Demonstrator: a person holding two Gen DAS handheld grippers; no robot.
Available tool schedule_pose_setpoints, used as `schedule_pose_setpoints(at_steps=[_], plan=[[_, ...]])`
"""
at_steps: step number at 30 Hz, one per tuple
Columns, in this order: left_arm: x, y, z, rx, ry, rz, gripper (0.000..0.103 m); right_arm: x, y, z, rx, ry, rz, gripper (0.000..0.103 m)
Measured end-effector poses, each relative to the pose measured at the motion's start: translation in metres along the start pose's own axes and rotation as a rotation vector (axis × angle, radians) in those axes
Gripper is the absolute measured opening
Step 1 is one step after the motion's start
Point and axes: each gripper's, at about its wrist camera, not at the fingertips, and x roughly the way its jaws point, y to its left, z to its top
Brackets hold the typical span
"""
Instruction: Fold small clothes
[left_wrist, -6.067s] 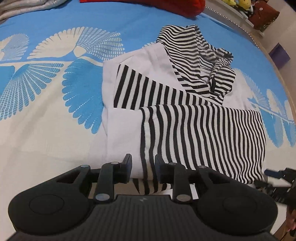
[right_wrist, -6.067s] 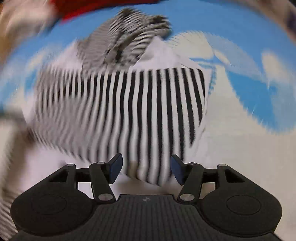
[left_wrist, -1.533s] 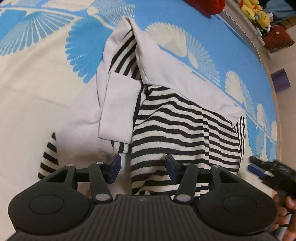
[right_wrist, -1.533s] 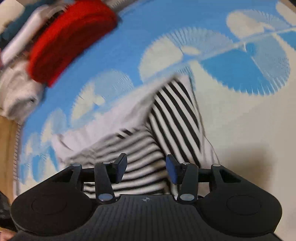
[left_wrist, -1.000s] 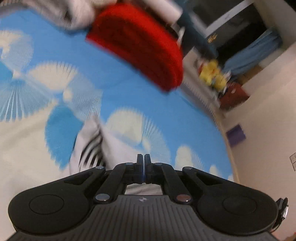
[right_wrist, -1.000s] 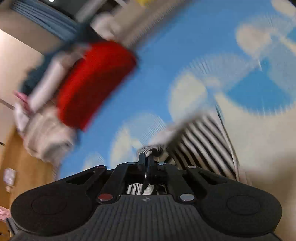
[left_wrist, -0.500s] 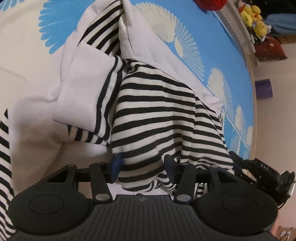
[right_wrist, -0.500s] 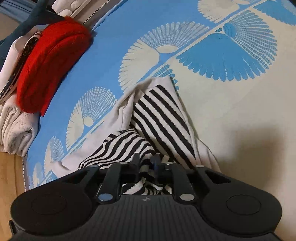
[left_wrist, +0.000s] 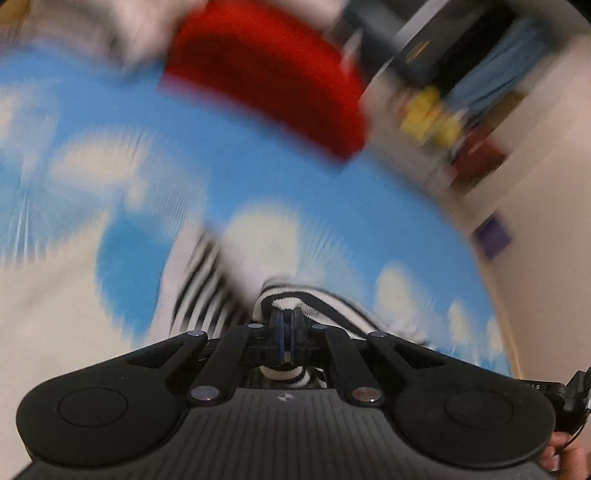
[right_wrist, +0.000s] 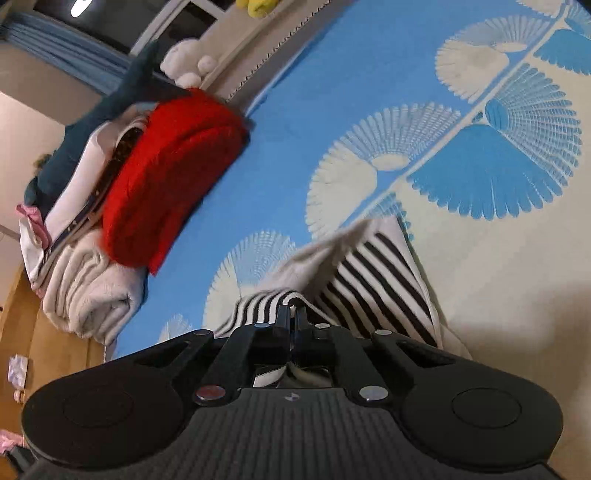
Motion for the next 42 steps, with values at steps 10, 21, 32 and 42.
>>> schedule_pose_setpoints(at_steps=[10,21,32,42], plan=[[0.032,0.048,-0.003,-0.201,0.23,0.075,0.062,0.044,-0.028,-0.019,0.016,0.195,-0.183,0.046],[0.004,0.028,0.006,-0.114,0.018,-0.006,0.003,0.027,-0.007,-0.013,0.031,0.015,-0.002,0.005],[0.02,-0.014,-0.004,0.253,0.003,0.276,0.017,0.03,-0.002,-0.019,-0.134,-0.094,-0.36,0.017],[0.077,-0.008,-0.031,0.191,0.236,0.248,0.016,0.091,-0.012,-0.054,-0.224,0.265,-0.232,0.031]])
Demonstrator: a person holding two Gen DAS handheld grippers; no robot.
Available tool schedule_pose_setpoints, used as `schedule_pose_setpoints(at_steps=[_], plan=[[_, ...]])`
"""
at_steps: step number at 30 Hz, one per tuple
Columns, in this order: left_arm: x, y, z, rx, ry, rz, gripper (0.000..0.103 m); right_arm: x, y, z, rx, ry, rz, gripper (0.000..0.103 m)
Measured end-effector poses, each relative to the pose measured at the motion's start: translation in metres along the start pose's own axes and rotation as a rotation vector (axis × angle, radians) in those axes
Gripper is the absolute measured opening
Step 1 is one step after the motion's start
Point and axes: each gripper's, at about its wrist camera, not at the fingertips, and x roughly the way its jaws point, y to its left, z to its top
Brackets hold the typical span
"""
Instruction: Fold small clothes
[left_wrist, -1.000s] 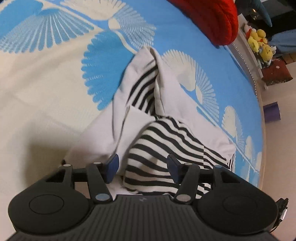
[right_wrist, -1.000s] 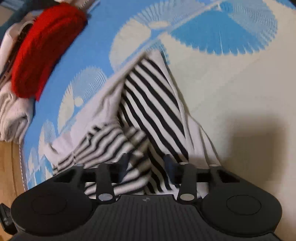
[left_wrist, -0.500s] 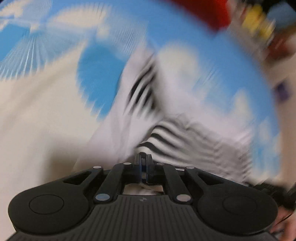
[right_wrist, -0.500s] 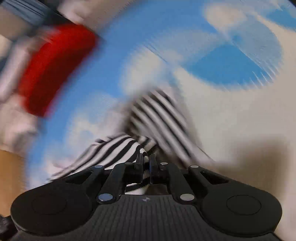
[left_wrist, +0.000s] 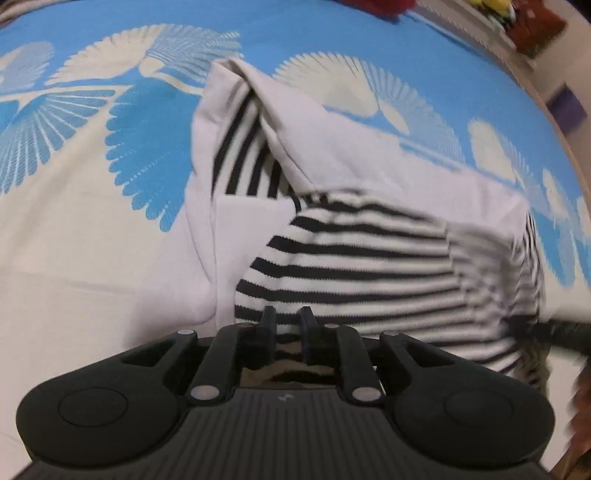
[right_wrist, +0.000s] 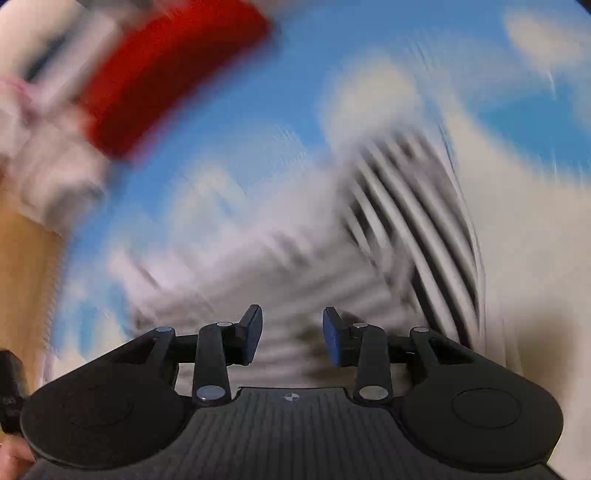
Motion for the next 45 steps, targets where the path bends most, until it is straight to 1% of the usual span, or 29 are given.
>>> schedule_pose_setpoints(at_steps=[1,3,4,5,6,8,9,10,11,12,14,17,19,21,22,25,26,28,29,30,31,32,34,35,37,39,41,43,45], plan=[[-0.006,-0.003,0.003,0.003,-0.017,0.004,0.017,-0.001,-0.003,-0.002,0.009,-0.019,-0.009,0.021],[-0.02,-0.013,0.004,0.056,-0.087,-0.009,0.02,-0.013,0.004,0.001,-0.008,-0.047,0.007,0.025],[-0.025,-0.02,0.004,0.092,-0.106,-0.029,0.02,-0.022,0.012,0.001,-0.044,-0.092,0.036,0.028],[-0.024,-0.026,0.004,0.112,-0.109,-0.055,0.02,-0.03,0.019,0.0,-0.094,-0.14,0.062,0.029],[-0.023,-0.027,0.001,0.126,-0.099,-0.079,0.023,-0.034,0.024,-0.003,-0.137,-0.161,0.074,0.03],[-0.012,-0.028,-0.012,0.152,-0.048,-0.09,0.023,-0.029,0.027,-0.005,-0.176,-0.148,0.075,0.036],[-0.002,-0.027,-0.019,0.17,-0.014,-0.07,0.023,-0.021,0.024,-0.005,-0.171,-0.122,0.046,0.036],[0.011,-0.025,-0.025,0.198,0.017,-0.051,0.014,-0.01,0.021,-0.004,-0.167,-0.079,-0.016,0.036],[0.015,-0.025,-0.029,0.226,0.018,-0.051,0.013,-0.003,0.016,-0.006,-0.169,-0.049,-0.066,0.03],[0.01,-0.028,-0.031,0.258,-0.002,-0.039,0.013,-0.004,0.013,-0.008,-0.173,-0.063,-0.071,0.027],[-0.01,-0.032,-0.03,0.274,-0.032,0.001,0.015,-0.02,0.018,-0.01,-0.166,-0.084,-0.083,0.028],[-0.053,-0.034,-0.038,0.258,-0.111,0.01,0.023,-0.073,0.031,-0.021,-0.227,-0.222,-0.055,0.03],[-0.093,-0.033,-0.051,0.238,-0.181,0.02,0.035,-0.11,0.038,-0.032,-0.264,-0.304,-0.025,0.032],[-0.132,-0.031,-0.074,0.227,-0.263,0.035,0.04,-0.15,0.041,-0.051,-0.292,-0.389,0.012,0.035],[-0.154,-0.03,-0.093,0.225,-0.308,0.048,0.042,-0.161,0.042,-0.058,-0.303,-0.427,0.025,0.039],[-0.193,-0.02,-0.15,0.202,-0.427,0.077,0.042,-0.194,0.04,-0.101,-0.335,-0.521,0.035,0.05],[-0.203,-0.015,-0.17,0.185,-0.463,0.066,0.042,-0.2,0.036,-0.114,-0.34,-0.538,0.029,0.051],[-0.214,-0.004,-0.212,0.143,-0.526,0.007,0.042,-0.206,0.026,-0.146,-0.335,-0.55,0.017,0.051],[-0.213,0.001,-0.232,0.132,-0.55,-0.013,0.042,-0.204,0.02,-0.161,-0.331,-0.546,0.008,0.052],[-0.209,0.005,-0.248,0.134,-0.562,-0.01,0.042,-0.201,0.015,-0.177,-0.326,-0.535,-0.005,0.052],[-0.202,0.006,-0.264,0.146,-0.56,0.008,0.042,-0.198,0.01,-0.192,-0.319,-0.522,-0.019,0.052],[-0.192,0.007,-0.277,0.16,-0.529,0.031,0.042,-0.193,0.004,-0.205,-0.314,-0.51,-0.032,0.052],[-0.175,0.009,-0.287,0.151,-0.433,0.061,0.042,-0.179,-0.003,-0.226,-0.309,-0.473,-0.076,0.052],[-0.173,0.011,-0.287,0.135,-0.403,0.05,0.042,-0.174,-0.005,-0.233,-0.299,-0.447,-0.098,0.052],[-0.178,0.013,-0.283,0.114,-0.404,0.029,0.042,-0.169,-0.004,-0.238,-0.273,-0.435,-0.083,0.052],[-0.189,0.014,-0.278,0.108,-0.432,0.039,0.042,-0.169,-0.003,-0.244,-0.298,-0.463,-0.076,0.052],[-0.199,0.017,-0.274,0.072,-0.422,0.05,0.042,-0.166,-0.002,-0.249,-0.331,-0.467,-0.132,0.052],[-0.209,0.019,-0.275,0.03,-0.42,0.002,0.041,-0.167,-0.009,-0.25,-0.3,-0.458,-0.133,0.052],[-0.211,0.017,-0.278,0.053,-0.424,-0.011,0.041,-0.167,-0.014,-0.25,-0.257,-0.452,-0.119,0.052]])
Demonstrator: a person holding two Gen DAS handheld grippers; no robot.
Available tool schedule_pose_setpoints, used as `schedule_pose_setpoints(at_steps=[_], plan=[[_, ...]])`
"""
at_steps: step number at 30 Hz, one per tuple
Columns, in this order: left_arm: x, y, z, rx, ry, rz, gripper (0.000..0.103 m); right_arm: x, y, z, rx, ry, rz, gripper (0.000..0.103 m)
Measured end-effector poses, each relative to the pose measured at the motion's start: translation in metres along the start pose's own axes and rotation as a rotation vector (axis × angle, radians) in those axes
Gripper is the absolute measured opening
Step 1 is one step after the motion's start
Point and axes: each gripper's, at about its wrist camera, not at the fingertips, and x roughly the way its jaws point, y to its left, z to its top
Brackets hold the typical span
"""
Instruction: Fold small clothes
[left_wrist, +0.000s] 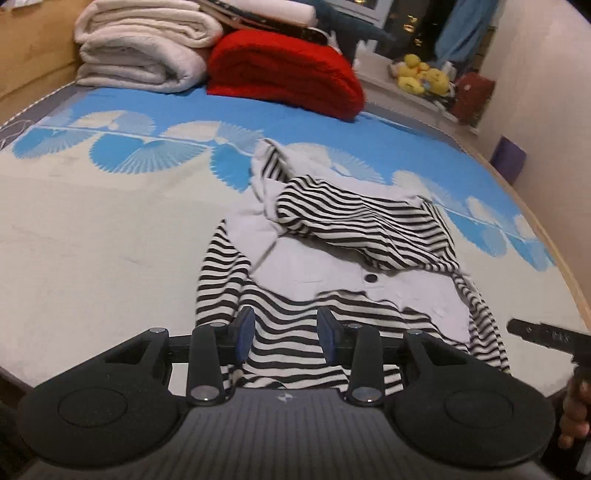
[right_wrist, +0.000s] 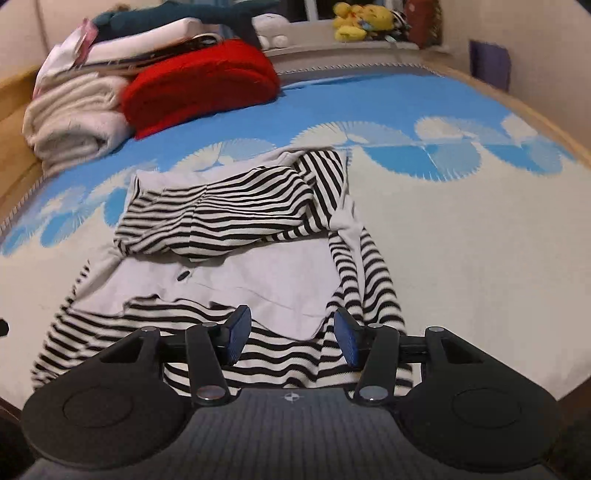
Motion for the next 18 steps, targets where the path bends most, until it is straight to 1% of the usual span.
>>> schedule_pose_setpoints(at_steps=[4,5,6,9,11,14,15,16,18], plan=[[0.015,-0.008,-0.021,0.12,-0.015,0.015,0.041,0.015,-0.008,-0.002,0.053,0.035,-0.029,0.052],[0.023,-0.01,-0.025,0.156,-0.003,0.035,0.041,0.018,-0.009,-0.001,0.07,0.049,-0.036,0.052],[0.03,-0.012,-0.026,0.167,0.015,0.053,0.037,0.021,-0.011,-0.001,0.094,0.06,-0.033,0.052],[0.039,-0.01,-0.025,0.155,0.01,0.016,0.037,0.024,-0.014,-0.001,0.118,0.066,-0.017,0.052],[0.043,-0.01,-0.025,0.17,0.012,0.021,0.037,0.024,-0.013,-0.004,0.079,0.058,-0.027,0.052],[0.048,-0.008,-0.025,0.162,0.036,0.026,0.037,0.027,-0.019,-0.014,0.037,0.047,-0.043,0.052],[0.05,-0.008,-0.025,0.157,0.041,0.025,0.037,0.032,-0.022,-0.018,0.03,0.072,-0.065,0.052],[0.052,-0.008,-0.024,0.154,0.043,0.026,0.037,0.036,-0.025,-0.019,0.042,0.099,-0.085,0.052],[0.053,-0.009,-0.022,0.151,0.04,0.033,0.037,0.037,-0.032,-0.018,0.071,0.087,-0.06,0.052]])
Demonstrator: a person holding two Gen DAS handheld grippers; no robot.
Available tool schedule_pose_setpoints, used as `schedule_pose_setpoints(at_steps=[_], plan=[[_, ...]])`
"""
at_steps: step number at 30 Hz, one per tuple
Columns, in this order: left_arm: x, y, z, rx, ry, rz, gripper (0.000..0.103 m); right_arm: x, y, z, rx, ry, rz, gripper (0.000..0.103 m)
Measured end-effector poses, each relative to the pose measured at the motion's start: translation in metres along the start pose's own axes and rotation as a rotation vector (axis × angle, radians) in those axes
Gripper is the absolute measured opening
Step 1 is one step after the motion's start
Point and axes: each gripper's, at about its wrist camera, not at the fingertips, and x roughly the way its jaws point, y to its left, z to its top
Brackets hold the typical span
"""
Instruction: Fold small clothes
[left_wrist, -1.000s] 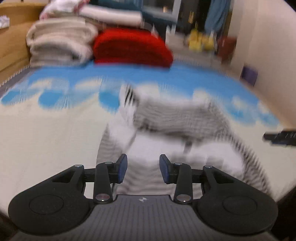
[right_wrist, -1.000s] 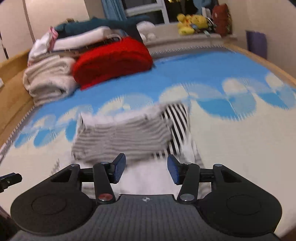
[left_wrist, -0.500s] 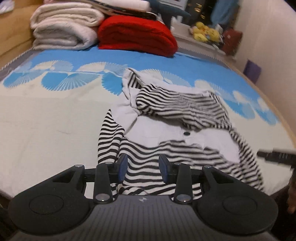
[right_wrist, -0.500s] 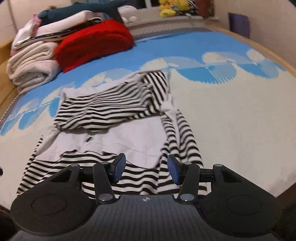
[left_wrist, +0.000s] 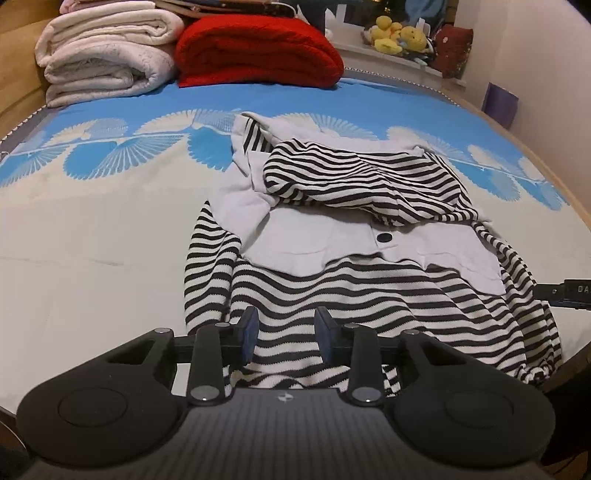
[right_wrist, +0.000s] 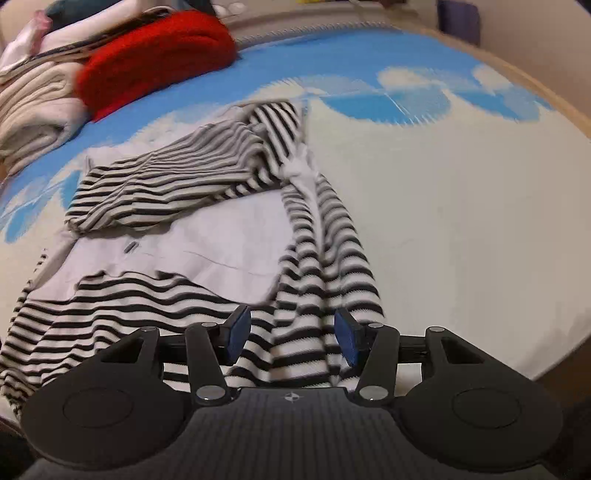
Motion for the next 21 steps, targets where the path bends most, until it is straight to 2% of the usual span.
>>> schedule_pose_setpoints(at_steps=[3,7,21], plan=[[0.002,0.001,0.002,-0.014,0.001,0.008,0.037,0.004,-0.004,0.0,-0.017,0.005,-0.028,0.052],[0.006,0.005,0.002,-0.045,0.019,0.014,0.037,0.007,-0.011,0.001,0.045,0.026,-0.007,0.052],[0.008,0.013,-0.006,-0.096,0.057,0.026,0.037,-0.002,-0.016,0.0,0.063,0.01,0.011,0.052]])
